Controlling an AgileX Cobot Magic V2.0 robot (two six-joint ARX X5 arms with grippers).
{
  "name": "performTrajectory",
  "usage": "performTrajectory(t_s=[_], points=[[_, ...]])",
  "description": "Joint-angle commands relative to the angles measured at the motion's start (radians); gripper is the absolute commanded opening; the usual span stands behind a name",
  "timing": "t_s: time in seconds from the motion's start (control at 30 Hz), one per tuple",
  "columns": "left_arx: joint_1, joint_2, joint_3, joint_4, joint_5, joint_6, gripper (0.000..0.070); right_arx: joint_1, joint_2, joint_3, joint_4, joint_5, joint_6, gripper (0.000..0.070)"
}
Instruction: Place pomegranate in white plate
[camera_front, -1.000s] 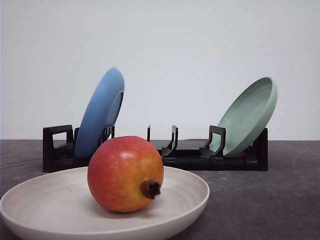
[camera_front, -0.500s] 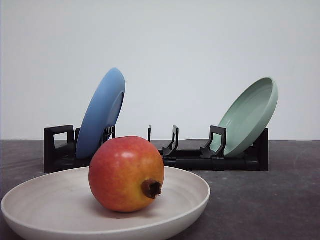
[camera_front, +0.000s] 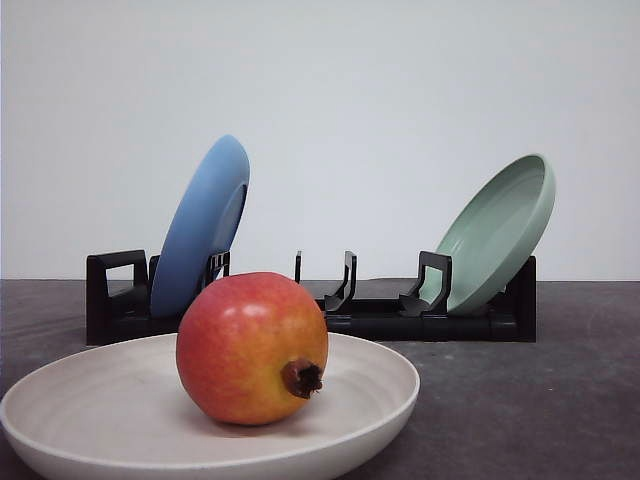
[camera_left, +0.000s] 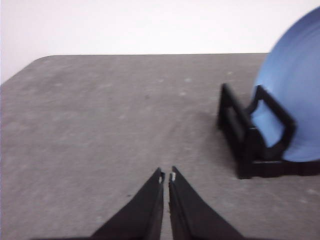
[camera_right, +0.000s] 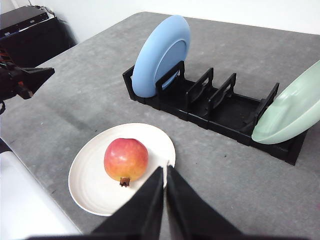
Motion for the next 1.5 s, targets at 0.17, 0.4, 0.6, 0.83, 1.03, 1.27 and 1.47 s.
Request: performTrajectory(t_s=[0.17,0.4,0.6,0.83,1.03,1.27,1.47], points=[[0.061,-0.073,-0.061,0.019,0.019,0.015,0.0,0.008,0.003,0.005,0.011,0.0,-0.007,0.0001],[0.068,-0.09,-0.085,-0.003,0.019,0.02,0.0,0.008,0.003,0.005,0.011,0.0,-0.007,0.0001],[0.081,-0.09,-0.085,-0.011,0.076,0.09,0.0,0.008,0.003,0.005,0.011,0.0,-0.007,0.0001],[0.146,-0.09,-0.085,-0.016,0.159,0.089,0.0,0.008,0.003,0.005,0.011,0.0,-0.007,0.0001],[0.146,-0.09,-0.085,-0.015,0.132,0.056,0.0,0.008,0.003,0.005,0.011,0.0,-0.006,0.0001],[0.143,-0.09,-0.085,-0.01,0.118,-0.016,0.0,0.008,0.003,0.005,0.011,0.0,-0.006,0.0001],[0.143,-0.09,-0.085,-0.01,0.118,-0.016,0.0,0.008,0.003,0.005,0.011,0.0,-0.007,0.0001]])
